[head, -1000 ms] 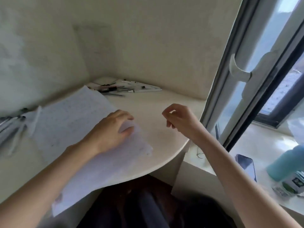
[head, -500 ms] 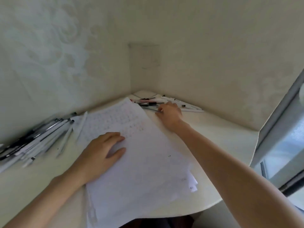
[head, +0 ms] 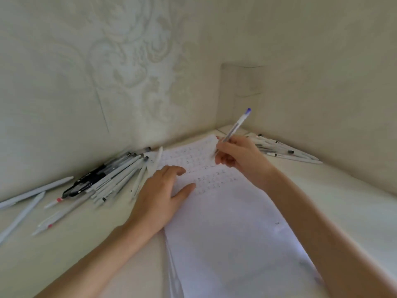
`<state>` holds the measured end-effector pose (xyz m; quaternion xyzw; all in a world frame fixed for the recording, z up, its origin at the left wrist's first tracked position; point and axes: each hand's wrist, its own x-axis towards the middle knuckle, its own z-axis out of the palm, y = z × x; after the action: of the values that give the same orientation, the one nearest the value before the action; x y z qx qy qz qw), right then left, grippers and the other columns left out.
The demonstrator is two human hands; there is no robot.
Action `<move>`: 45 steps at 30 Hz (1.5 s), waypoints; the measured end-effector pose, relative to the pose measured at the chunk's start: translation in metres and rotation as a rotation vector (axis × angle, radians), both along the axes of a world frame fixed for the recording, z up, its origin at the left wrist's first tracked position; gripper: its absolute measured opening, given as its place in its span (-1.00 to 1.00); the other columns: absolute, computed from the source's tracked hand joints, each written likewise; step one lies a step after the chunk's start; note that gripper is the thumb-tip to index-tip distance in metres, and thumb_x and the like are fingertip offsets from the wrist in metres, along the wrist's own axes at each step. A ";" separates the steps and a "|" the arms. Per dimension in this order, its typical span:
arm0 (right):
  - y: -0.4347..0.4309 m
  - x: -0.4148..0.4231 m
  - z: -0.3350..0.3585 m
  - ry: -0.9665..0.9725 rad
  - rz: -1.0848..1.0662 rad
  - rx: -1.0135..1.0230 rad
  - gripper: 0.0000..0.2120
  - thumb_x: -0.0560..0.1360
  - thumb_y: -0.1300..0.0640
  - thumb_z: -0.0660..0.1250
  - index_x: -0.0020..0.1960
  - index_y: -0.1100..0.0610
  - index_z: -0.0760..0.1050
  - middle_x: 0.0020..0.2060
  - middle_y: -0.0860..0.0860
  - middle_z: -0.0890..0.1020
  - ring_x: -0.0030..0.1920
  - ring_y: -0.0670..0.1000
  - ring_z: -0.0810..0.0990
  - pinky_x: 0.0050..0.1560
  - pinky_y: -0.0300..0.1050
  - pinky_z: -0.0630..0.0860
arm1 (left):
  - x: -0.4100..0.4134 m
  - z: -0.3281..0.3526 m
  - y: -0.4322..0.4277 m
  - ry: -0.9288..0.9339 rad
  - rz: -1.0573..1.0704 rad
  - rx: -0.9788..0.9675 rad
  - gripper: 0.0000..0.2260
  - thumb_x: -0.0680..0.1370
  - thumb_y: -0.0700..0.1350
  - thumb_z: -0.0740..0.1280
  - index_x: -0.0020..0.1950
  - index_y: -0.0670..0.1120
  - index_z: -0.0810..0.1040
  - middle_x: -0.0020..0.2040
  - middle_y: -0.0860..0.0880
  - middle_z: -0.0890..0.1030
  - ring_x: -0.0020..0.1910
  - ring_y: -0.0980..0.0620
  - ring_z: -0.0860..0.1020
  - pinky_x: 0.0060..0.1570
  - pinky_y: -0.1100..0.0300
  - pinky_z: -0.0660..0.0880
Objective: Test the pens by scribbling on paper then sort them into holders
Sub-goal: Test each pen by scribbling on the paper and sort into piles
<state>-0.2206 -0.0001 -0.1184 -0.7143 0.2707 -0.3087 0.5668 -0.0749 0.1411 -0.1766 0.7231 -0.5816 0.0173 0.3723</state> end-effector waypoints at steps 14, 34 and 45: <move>0.024 0.009 -0.038 -0.117 0.164 0.175 -0.69 0.48 0.23 0.34 -0.36 0.13 0.29 -0.55 0.01 0.44 -0.46 -0.01 0.32 -0.40 -0.19 0.21 | 0.005 -0.003 0.000 -0.040 -0.176 0.018 -0.80 0.59 -0.16 0.21 0.18 -0.16 0.49 0.05 -0.04 0.55 0.05 0.02 0.50 0.03 0.21 0.39; 0.015 0.003 -0.030 -0.143 0.274 0.296 -0.76 0.47 0.08 0.21 -0.07 0.25 0.52 -0.33 0.20 0.64 -0.39 0.06 0.52 -0.39 -0.18 0.45 | 0.002 0.014 0.003 -0.032 -0.018 0.208 -0.39 0.23 0.47 0.13 0.10 0.09 0.31 -0.30 0.12 0.48 -0.25 0.18 0.47 -0.23 0.16 0.37; 0.045 0.019 -0.033 0.052 0.087 -0.082 -0.70 0.48 0.12 0.40 -0.33 0.14 0.34 -0.50 0.10 0.57 -0.47 -0.04 0.42 -0.39 -0.25 0.35 | 0.012 0.007 0.019 -0.220 -0.011 0.442 -0.10 0.13 0.54 0.04 0.36 0.11 0.28 -0.02 0.14 0.26 0.08 0.09 0.29 0.07 0.18 0.17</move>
<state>-0.2021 0.0454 -0.1513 -0.7556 0.2412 -0.2762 0.5428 -0.0629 0.1599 -0.1694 0.7776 -0.6121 -0.0337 0.1396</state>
